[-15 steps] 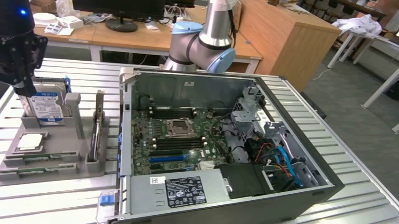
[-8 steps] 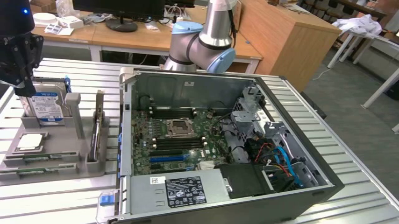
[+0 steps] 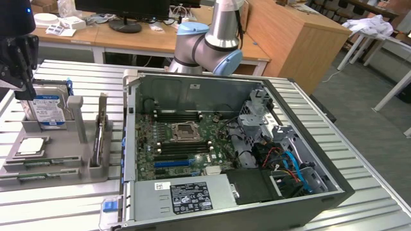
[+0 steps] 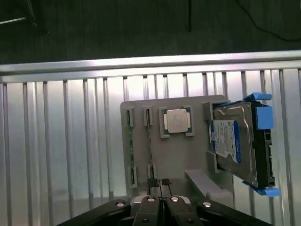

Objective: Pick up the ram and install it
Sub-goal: 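Pick up the ram and move it above insertion slot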

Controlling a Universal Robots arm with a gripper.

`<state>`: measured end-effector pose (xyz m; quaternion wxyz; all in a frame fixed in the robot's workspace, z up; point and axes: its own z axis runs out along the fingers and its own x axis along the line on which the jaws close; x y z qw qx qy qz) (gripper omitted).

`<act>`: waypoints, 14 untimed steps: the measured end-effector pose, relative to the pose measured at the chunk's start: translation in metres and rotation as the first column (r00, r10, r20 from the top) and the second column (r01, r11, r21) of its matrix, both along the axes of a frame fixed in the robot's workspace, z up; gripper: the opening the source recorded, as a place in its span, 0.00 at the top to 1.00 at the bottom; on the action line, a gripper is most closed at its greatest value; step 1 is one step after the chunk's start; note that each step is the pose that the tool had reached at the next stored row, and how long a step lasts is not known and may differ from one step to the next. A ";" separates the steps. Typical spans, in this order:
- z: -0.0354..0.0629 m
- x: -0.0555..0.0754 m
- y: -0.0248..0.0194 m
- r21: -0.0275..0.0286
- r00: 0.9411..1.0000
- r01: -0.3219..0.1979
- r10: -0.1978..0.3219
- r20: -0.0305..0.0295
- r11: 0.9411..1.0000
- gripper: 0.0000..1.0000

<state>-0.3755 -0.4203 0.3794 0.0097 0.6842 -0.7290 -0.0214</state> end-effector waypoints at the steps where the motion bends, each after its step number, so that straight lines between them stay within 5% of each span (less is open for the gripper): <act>1: 0.0000 0.000 0.0000 0.000 1.000 -0.007 0.007 0.000 1.000 0.89; 14: -0.0002 0.000 0.0000 0.000 1.000 -0.008 0.008 0.000 1.000 0.89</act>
